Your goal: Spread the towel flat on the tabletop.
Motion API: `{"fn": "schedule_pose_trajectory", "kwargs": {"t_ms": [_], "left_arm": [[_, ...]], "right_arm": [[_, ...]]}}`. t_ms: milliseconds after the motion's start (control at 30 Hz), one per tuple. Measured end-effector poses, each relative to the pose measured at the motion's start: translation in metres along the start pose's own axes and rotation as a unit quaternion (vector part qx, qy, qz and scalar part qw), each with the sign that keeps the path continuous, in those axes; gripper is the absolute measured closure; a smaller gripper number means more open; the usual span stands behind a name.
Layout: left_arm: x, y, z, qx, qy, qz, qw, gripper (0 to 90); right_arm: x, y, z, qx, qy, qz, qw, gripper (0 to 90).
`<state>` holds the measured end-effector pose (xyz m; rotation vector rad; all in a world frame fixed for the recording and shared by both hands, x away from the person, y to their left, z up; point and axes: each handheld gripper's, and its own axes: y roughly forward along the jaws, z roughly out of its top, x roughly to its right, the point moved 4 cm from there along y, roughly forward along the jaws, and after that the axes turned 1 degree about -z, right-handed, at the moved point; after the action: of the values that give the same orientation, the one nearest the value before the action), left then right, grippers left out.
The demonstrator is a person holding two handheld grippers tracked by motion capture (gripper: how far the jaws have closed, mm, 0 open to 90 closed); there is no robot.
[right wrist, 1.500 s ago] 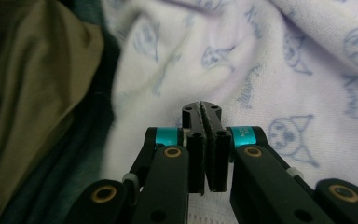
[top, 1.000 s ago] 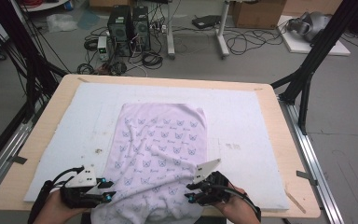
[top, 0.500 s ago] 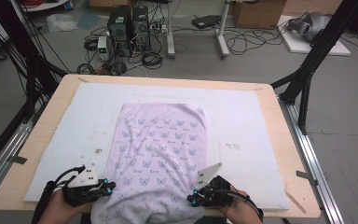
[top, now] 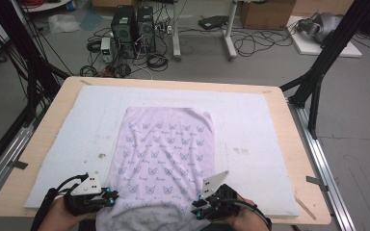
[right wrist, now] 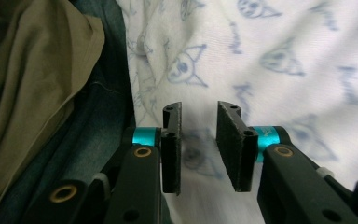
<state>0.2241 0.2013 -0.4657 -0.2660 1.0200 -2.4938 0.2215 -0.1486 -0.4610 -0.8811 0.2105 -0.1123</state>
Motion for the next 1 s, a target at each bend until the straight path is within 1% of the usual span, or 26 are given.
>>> {"fn": "schedule_pose_trajectory", "kwargs": {"t_ms": [33,67,100,167,200,233,300,333,367,400,433,500,533,567,600,633,667,700,767,800,833,867,900,933,967,1000], "left_arm": [[0.000,0.000,0.000,0.001,0.001,0.003,1.0000,85.8],[0.000,-0.001,0.000,-0.002,0.003,0.008,1.0000,86.6],[0.000,-0.003,-0.001,-0.002,0.002,0.011,0.9999,87.1],[-0.001,-0.007,-0.005,-0.003,-0.001,0.015,0.9999,87.3],[-0.001,-0.009,-0.007,-0.003,-0.003,0.019,0.9998,87.4],[-0.001,-0.012,-0.009,-0.002,-0.006,0.020,0.9998,87.4],[-0.001,-0.018,-0.012,0.005,-0.015,0.009,0.9998,86.9],[-0.002,-0.020,-0.011,0.011,-0.020,0.002,0.9997,85.0],[-0.003,-0.022,-0.009,0.016,-0.027,-0.002,0.9995,79.0],[-0.006,-0.023,-0.006,0.021,-0.030,-0.001,0.9993,70.1],[-0.008,-0.023,-0.003,0.025,-0.027,0.002,0.9993,65.8],[-0.011,-0.019,0.005,0.028,-0.025,0.002,0.9993,61.4],[-0.011,-0.015,0.007,0.026,-0.024,-0.001,0.9994,60.4],[-0.010,-0.011,0.008,0.020,-0.018,-0.004,0.9996,60.2],[-0.009,-0.006,0.008,0.012,-0.013,-0.007,0.9998,60.3],[-0.008,0.000,0.005,-0.002,-0.005,-0.011,0.9999,61.5],[-0.007,0.003,0.002,-0.006,-0.001,-0.011,0.9999,68.4],[-0.006,0.003,0.001,0.008,0.000,-0.006,1.0000,69.5],[-0.006,0.001,0.000,0.009,-0.007,-0.008,0.9999,81.9],[-0.006,0.001,-0.001,0.008,-0.008,-0.005,0.9999,85.6],[-0.005,0.000,-0.001,0.009,-0.008,-0.002,0.9999,86.5],[-0.004,0.000,-0.002,0.009,-0.009,0.000,0.9999,86.8],[-0.003,-0.001,-0.002,0.010,-0.007,0.000,0.9999,86.8],[-0.002,-0.002,-0.003,0.011,-0.006,-0.002,0.9999,86.8],[-0.001,-0.003,-0.005,0.012,-0.009,-0.006,0.9999,86.8],[0.000,-0.004,-0.005,0.013,-0.010,-0.009,0.9998,86.5]], "right_arm": [[-0.001,0.005,0.001,-0.004,-0.003,-0.002,1.0000,74.7],[0.000,0.006,0.003,0.002,-0.009,-0.010,0.9999,79.9],[0.000,0.007,0.004,-0.002,-0.007,-0.011,0.9999,86.1],[-0.002,0.008,0.006,-0.009,-0.013,-0.003,0.9999,87.7],[-0.003,0.009,0.007,-0.014,-0.018,0.013,0.9997,87.8],[-0.006,0.009,0.007,-0.016,-0.028,0.019,0.9993,87.7],[-0.007,0.004,0.008,-0.007,-0.031,0.033,0.9989,86.6],[-0.005,0.000,0.009,0.003,-0.026,0.032,0.9991,84.6],[0.000,-0.005,0.010,0.013,-0.017,0.025,0.9994,80.1],[0.007,-0.011,0.012,0.027,-0.009,0.006,0.9996,75.8],[0.014,-0.017,0.014,0.034,0.006,-0.004,0.9994,74.8],[0.030,-0.025,0.018,0.040,0.024,-0.030,0.9984,72.0],[0.037,-0.027,0.020,0.043,0.029,-0.033,0.9981,71.4],[0.039,-0.027,0.022,0.045,0.031,-0.027,0.9981,70.2],[0.040,-0.025,0.024,0.044,0.028,-0.023,0.9984,69.1],[0.039,-0.021,0.024,0.035,0.022,-0.019,0.9989,68.1],[0.036,-0.014,0.023,0.025,0.015,-0.014,0.9995,67.2],[0.034,-0.010,0.022,0.018,0.011,-0.014,0.9997,66.9],[0.028,0.001,0.017,-0.001,0.001,-0.011,0.9999,67.5],[0.026,0.006,0.014,-0.011,0.002,-0.011,0.9999,69.2],[0.024,0.007,0.012,-0.005,0.006,-0.016,0.9998,73.6],[0.023,0.007,0.010,0.001,0.010,-0.002,0.9999,78.8],[0.022,0.008,0.009,0.003,0.018,0.009,0.9998,80.0],[0.020,0.007,0.008,-0.002,0.012,0.017,0.9998,81.0],[0.018,0.006,0.008,-0.007,0.008,0.019,0.9998,80.1],[0.018,0.004,0.009,-0.008,0.009,0.014,0.9998,78.6]]}}
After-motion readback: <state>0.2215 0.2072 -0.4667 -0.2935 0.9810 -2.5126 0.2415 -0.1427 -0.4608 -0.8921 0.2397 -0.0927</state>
